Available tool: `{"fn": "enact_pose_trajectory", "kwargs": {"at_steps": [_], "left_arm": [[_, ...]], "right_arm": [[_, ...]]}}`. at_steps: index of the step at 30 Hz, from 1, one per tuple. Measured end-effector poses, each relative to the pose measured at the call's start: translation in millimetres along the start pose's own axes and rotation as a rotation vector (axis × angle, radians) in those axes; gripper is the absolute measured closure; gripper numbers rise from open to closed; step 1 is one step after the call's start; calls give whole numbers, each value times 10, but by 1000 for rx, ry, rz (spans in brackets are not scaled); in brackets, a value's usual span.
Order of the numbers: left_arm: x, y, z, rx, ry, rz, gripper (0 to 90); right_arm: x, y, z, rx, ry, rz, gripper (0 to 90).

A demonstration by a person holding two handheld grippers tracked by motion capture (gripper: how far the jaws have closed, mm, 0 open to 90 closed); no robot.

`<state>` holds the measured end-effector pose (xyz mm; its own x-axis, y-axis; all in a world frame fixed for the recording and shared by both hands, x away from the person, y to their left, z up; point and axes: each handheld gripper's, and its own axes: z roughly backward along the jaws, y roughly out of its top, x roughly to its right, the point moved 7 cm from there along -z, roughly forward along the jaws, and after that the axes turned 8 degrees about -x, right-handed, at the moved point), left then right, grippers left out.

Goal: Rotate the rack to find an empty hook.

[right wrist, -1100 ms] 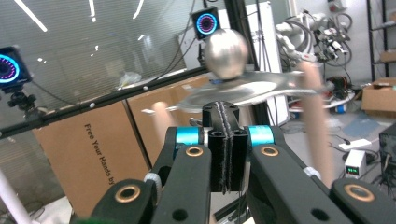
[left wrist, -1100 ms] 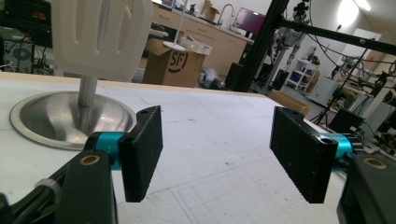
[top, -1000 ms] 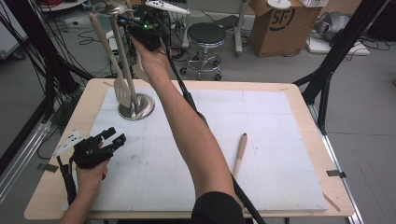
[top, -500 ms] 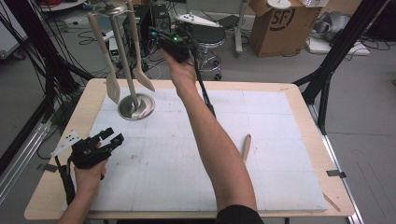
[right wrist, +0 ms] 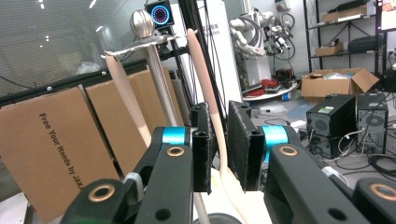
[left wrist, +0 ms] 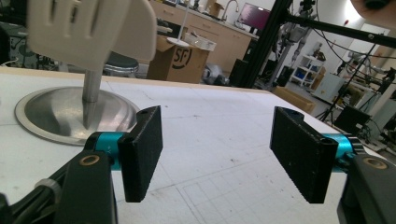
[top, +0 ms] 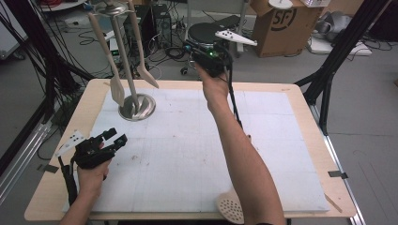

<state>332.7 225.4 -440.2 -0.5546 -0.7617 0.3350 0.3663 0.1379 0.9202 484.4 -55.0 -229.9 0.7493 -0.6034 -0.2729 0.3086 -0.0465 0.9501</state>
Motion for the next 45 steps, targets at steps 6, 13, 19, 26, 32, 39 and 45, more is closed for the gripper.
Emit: {"fn": "enact_pose_trajectory", "kwargs": {"at_steps": [6, 13, 19, 26, 32, 39, 45], "left_arm": [[5, 0, -12, -2, 3, -7, 349], [36, -9, -64, -18, -3, -21, 351], [57, -12, -85, -20, -12, -26, 349], [49, -9, -84, -25, -12, -22, 346], [55, -17, -98, -32, -14, -27, 345], [49, -16, -99, -30, -9, -23, 344], [51, -21, -103, -35, -10, -28, 344]], "right_arm": [[65, -128, 221, -4, -12, 9, 788], [134, -294, 422, -30, -26, -7, 631], [199, -486, 571, -58, -30, -26, 508], [278, -798, 713, -108, -55, -50, 439], [338, -968, 862, -127, -79, -61, 429], [399, -1102, 1014, -140, -110, -63, 426], [475, -1350, 1149, -191, -140, -78, 425]]}}
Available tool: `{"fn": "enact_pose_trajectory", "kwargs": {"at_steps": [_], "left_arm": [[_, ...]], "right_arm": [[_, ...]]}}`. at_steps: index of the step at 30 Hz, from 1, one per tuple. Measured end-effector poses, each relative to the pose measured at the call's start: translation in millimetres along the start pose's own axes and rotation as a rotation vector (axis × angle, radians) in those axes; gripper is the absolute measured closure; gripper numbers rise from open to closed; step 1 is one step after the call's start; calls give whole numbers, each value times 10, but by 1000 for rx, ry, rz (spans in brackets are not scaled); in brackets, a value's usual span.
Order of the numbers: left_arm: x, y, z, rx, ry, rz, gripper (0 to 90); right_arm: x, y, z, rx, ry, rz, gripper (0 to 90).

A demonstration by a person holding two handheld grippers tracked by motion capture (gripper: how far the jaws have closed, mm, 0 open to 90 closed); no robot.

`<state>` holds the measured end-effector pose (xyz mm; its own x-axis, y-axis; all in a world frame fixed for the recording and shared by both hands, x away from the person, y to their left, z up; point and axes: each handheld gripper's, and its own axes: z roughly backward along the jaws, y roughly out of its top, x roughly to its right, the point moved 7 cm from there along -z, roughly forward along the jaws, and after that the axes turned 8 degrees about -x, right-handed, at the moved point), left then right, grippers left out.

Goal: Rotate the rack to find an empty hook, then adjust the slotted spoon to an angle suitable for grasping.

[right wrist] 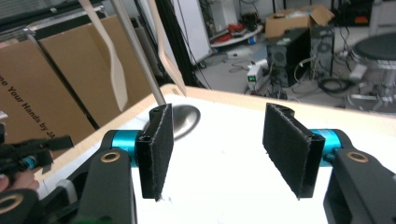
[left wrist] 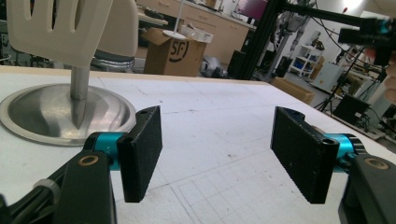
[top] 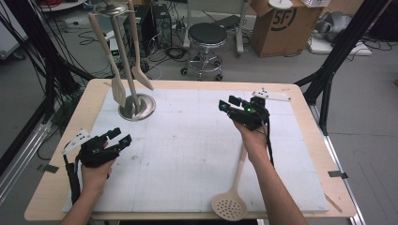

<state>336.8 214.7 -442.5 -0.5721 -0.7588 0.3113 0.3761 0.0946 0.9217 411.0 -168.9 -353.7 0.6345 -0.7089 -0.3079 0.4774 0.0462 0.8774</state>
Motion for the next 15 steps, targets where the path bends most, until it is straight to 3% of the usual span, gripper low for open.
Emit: {"fn": "enact_pose_trajectory", "kwargs": {"at_steps": [4, 8, 15], "left_arm": [[7, 4, 0, 2, 2, 1, 344], [8, 1, -3, 0, 2, 0, 344], [33, 0, -15, -3, -3, -2, 344]], "right_arm": [[87, -151, 52, -20, -7, -29, 425], [203, -326, 155, -56, -56, -35, 440], [497, -725, 389, -123, -125, -88, 731]]}}
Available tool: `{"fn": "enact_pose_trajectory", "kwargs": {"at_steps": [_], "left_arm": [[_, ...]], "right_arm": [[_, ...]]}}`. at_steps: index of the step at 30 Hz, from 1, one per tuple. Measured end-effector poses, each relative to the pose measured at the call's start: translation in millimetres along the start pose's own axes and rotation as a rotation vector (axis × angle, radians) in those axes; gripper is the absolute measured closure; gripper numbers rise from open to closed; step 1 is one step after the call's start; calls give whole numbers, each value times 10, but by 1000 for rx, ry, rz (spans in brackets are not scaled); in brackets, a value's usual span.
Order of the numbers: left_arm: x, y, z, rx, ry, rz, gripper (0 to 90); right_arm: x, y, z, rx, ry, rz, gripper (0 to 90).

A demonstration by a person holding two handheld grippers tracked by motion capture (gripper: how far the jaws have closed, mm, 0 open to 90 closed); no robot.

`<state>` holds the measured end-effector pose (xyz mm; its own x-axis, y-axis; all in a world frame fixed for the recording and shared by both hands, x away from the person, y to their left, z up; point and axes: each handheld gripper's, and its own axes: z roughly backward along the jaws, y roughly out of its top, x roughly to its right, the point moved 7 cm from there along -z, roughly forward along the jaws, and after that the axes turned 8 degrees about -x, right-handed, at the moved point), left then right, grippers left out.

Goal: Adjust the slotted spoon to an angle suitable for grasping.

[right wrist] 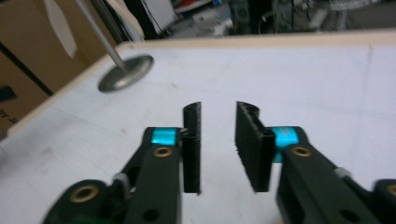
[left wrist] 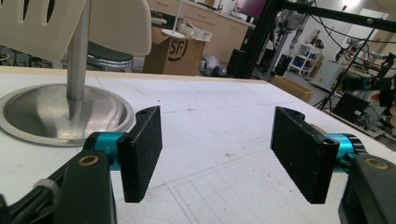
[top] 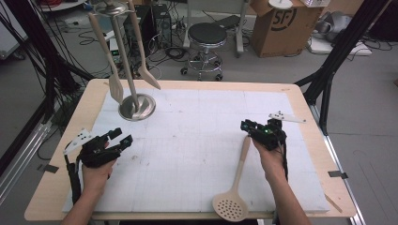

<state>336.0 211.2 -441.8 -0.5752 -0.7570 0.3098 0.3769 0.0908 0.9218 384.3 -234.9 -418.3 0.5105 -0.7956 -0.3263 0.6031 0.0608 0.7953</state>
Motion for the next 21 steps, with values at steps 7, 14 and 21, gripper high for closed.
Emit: {"fn": "enact_pose_trajectory", "kwargs": {"at_steps": [7, 14, 21], "left_arm": [[8, -10, -12, -9, 2, -6, 344], [15, -18, -29, -12, 1, 1, 344], [18, -15, -25, -8, -1, 4, 344]], "right_arm": [[299, -384, 74, -104, -48, -100, 899], [409, -696, 155, -201, -70, -138, 899], [370, -943, 155, -294, -47, -160, 899]]}}
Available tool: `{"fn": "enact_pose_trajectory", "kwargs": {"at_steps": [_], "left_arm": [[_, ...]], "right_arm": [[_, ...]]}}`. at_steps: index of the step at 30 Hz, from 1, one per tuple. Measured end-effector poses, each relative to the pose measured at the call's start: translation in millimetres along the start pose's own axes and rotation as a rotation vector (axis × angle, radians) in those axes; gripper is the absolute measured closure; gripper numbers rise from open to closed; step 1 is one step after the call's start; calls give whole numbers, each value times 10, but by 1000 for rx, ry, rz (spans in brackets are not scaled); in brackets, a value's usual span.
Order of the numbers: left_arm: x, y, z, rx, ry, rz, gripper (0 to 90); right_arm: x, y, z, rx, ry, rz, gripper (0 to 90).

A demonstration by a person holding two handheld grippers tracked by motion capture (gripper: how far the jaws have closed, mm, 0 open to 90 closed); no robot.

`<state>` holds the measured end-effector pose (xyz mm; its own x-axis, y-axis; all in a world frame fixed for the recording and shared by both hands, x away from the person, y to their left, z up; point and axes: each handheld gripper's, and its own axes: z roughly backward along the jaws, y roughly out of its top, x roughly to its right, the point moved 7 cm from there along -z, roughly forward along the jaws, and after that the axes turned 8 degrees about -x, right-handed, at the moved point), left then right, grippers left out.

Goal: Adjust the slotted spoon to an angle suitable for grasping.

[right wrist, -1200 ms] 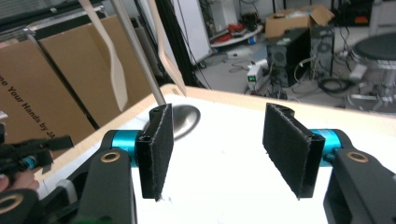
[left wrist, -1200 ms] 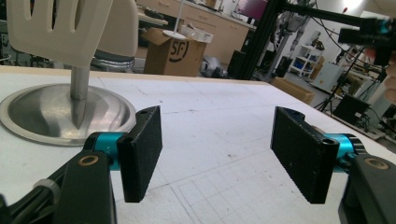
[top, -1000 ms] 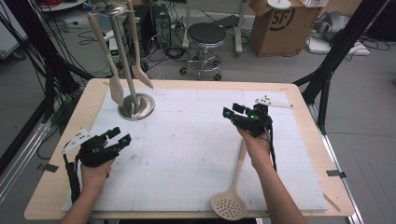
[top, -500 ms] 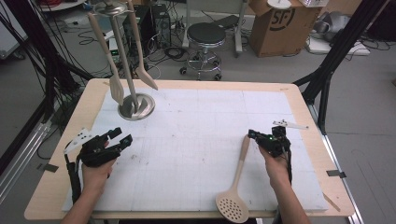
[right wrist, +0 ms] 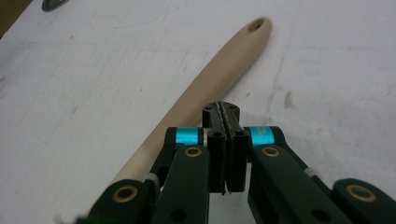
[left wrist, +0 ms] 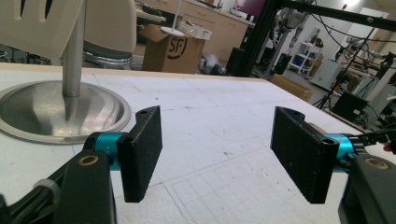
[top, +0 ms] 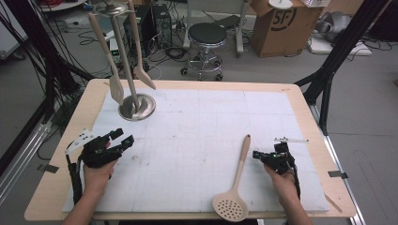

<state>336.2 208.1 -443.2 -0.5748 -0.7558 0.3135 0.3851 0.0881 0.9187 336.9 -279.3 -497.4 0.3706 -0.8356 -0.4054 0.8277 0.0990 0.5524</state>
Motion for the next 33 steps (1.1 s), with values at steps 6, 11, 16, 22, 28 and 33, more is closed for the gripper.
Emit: {"fn": "enact_pose_trajectory", "kwargs": {"at_steps": [6, 11, 16, 22, 28, 33], "left_arm": [[-1, 6, 5, 4, 1, 0, 345], [9, 7, 0, 6, -1, 1, 345], [6, 11, 5, 5, 1, -1, 345], [2, 12, 10, 6, 0, -1, 346], [-1, 14, 13, 7, 2, 0, 346], [-10, 11, 20, 6, 5, -1, 346]], "right_arm": [[-137, -98, -142, -78, 14, -2, 898], [-227, -35, -257, -81, 54, -16, 897], [-365, 109, -445, -111, 77, 18, 897], [-460, 279, -622, -141, 89, 31, 897], [-603, 433, -797, -190, 90, 80, 897], [-768, 536, -949, -233, 100, 116, 897]]}}
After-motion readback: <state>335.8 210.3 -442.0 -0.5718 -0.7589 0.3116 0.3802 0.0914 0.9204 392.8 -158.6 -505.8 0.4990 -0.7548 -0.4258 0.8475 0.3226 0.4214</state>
